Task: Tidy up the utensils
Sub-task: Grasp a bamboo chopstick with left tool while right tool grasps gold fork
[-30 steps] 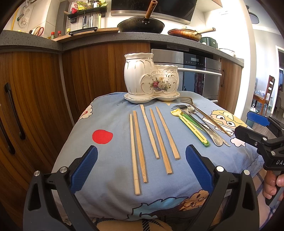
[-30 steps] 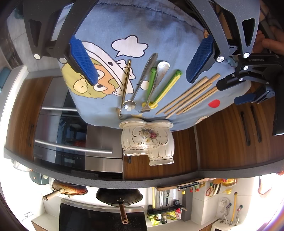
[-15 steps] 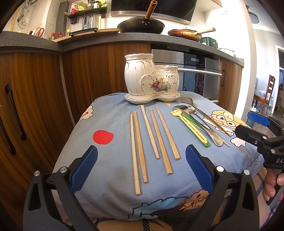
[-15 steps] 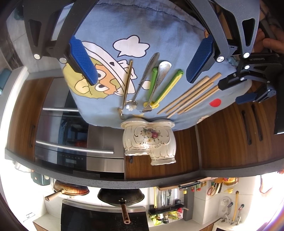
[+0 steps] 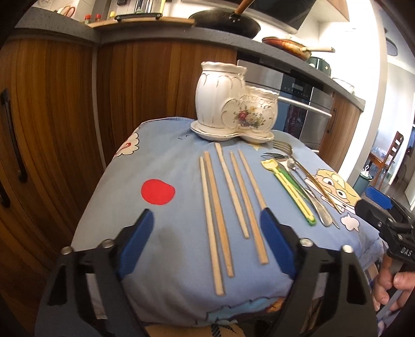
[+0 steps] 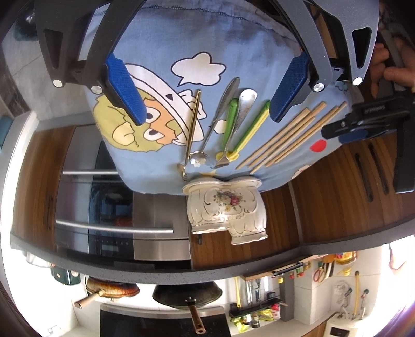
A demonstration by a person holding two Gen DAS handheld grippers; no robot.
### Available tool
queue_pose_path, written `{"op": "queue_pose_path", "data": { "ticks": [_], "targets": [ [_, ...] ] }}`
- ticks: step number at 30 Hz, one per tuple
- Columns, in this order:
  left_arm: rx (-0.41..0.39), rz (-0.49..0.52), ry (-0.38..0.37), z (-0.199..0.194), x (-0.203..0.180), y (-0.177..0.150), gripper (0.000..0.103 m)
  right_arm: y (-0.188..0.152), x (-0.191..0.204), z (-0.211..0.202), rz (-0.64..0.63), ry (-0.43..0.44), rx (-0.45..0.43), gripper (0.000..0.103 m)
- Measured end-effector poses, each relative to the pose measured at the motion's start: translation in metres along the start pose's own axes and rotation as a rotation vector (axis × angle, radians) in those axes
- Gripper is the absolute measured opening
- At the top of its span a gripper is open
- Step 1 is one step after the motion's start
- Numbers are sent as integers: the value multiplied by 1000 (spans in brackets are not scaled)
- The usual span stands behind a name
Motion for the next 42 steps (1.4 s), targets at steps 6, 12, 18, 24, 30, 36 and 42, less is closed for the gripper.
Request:
{"op": "queue_pose_path", "data": {
  "ticks": [6,12,18,24,30,36,42],
  "targets": [
    [56,19,13,21,6,12,51,-4,-12,11,49,-15,75,64],
    [167,68,-10,41,1,5,19,-2,-18,27,30,-25,145,52],
    [226,73,-37,51,2,1,17,3,-20,39,14,-15,182,49],
    [295,135,-50,64,-3,5,17,5,-19,62,12,13,258,48],
    [382,165,-77,78,-3,10,13,8,-23,90,-18,17,349,39],
    [457,141,-120,89,5,15,7,6,-28,114,-36,25,432,32],
    [528,146,-153,96,6,16,7,2,-30,131,-54,42,504,28]
  ]
}}
Point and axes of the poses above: each gripper's, at about its wrist camera, not at the fingertips, and z roughly the way its jaws point, x to its left, y to its top, the point moved 6 cm from there along z, roughly the way its jaws point, and after that the axes turned 15 degrees about -x, right-handed, at the moved point
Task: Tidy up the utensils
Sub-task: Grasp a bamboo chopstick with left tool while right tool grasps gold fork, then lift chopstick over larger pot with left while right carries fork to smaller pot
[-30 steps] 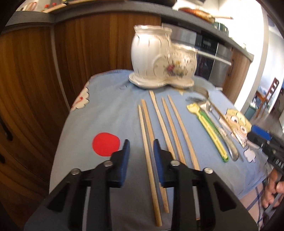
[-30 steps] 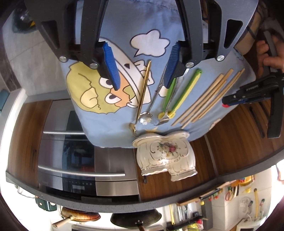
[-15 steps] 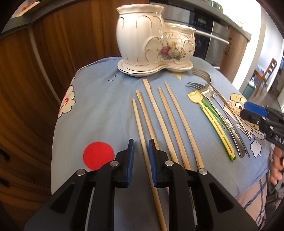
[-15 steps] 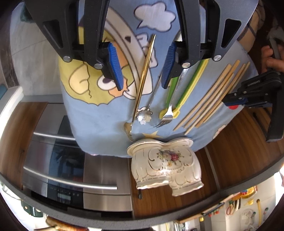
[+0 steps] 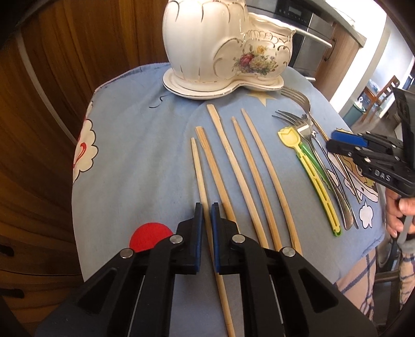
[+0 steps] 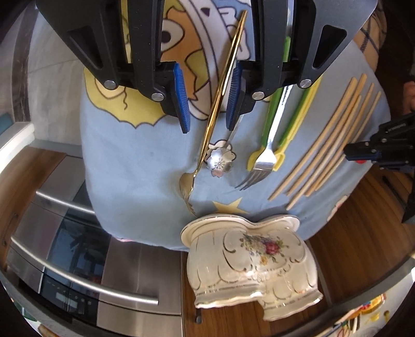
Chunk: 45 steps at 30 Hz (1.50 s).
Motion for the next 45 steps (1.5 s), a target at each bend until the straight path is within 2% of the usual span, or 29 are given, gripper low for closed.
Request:
{"op": "queue_pose_path", "data": {
  "ticks": [5,16,18,20,23,26,33,37,45],
  "targets": [
    [74,38,-24,2,0,2,7,4,-2,8,-40,13,56,24],
    [177,87,-63,-2,2,-5,7,30,-7,37,-99,22,198,24],
    [186,95,-67,-2,2,-5,7,32,-8,40,-94,29,212,22],
    [192,106,-62,-3,0,-7,7,33,-11,39,-76,35,218,12],
    [184,125,-54,-6,0,-10,6,33,-20,37,-32,40,210,9],
    [162,102,-59,-7,2,-9,5,30,-28,32,21,44,187,7],
    [1,14,-83,-40,12,12,5,35,-44,10,127,71,85,6],
    [-149,-35,-86,-68,17,42,5,47,-45,-8,169,92,-2,6],
    [-463,-150,-92,-106,18,108,5,91,-33,-45,136,83,-212,6]
  ]
}}
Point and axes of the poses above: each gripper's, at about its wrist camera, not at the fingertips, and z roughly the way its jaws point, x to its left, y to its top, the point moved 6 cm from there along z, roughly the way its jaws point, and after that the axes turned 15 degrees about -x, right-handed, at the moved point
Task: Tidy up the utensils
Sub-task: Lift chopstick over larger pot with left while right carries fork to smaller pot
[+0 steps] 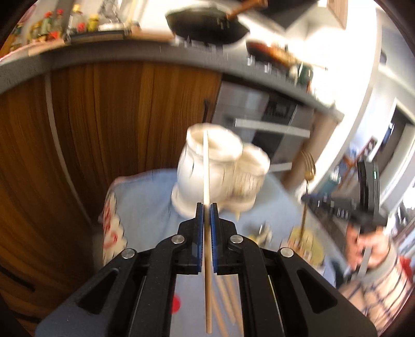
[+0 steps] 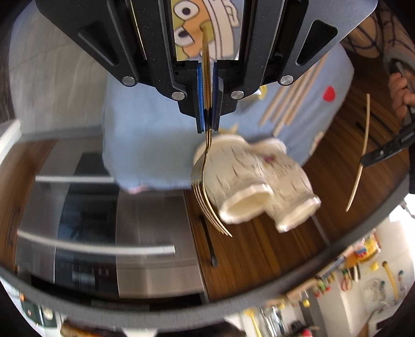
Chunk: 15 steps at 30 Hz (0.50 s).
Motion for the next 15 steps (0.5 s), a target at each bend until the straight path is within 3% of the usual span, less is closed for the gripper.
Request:
{"op": "queue_pose_path", "data": {
  "ticks": [8,15],
  "targets": [
    [-227,-83,-26,12,-6,49,5,53,17,-16,-55,-17,-179,6],
    [-369,-25,0,32,-15,82,5,110,27,-23,-60,30,-291,6]
  ]
}}
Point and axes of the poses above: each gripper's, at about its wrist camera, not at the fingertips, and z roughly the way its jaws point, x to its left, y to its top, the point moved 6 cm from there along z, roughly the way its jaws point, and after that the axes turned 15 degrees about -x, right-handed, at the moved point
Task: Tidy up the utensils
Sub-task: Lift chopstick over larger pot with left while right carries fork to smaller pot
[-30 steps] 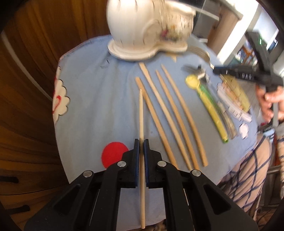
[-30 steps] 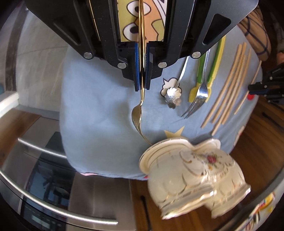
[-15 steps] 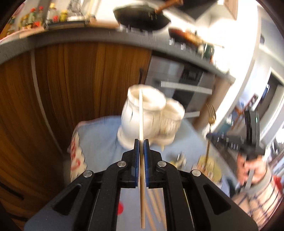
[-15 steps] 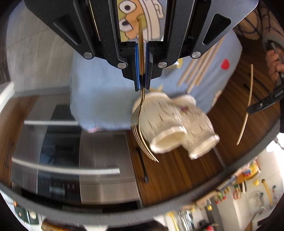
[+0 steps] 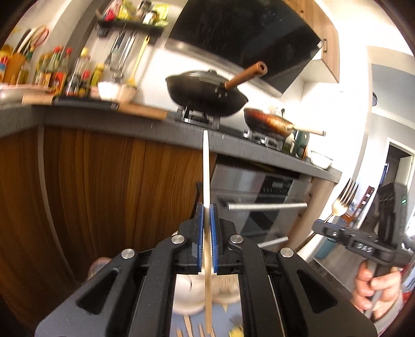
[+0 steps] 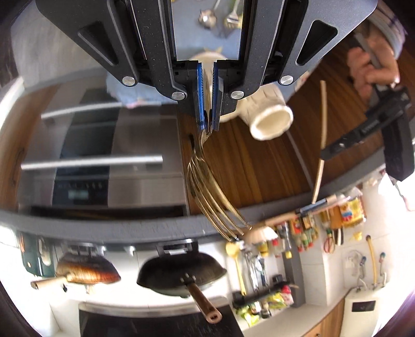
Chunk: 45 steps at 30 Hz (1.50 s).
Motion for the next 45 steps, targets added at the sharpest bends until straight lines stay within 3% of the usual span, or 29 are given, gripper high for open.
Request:
{"op": "queue_pose_path", "data": {
  "ticks": [7,15,26,33,45],
  "targets": [
    [-94,37,8,34,-4,12,5,27,23,13,-27,44,-44,6],
    [-163,72,69,62,2,0,5,5,38,47,-85,21,9,6],
    [16,150,98,68,2,-52,5,-46,31,77,-82,28,174,6],
    [115,175,122,77,2,-73,5,-58,30,92,-68,29,210,6],
    [141,177,132,78,1,-77,5,-63,28,129,-20,25,212,7]
  ]
}}
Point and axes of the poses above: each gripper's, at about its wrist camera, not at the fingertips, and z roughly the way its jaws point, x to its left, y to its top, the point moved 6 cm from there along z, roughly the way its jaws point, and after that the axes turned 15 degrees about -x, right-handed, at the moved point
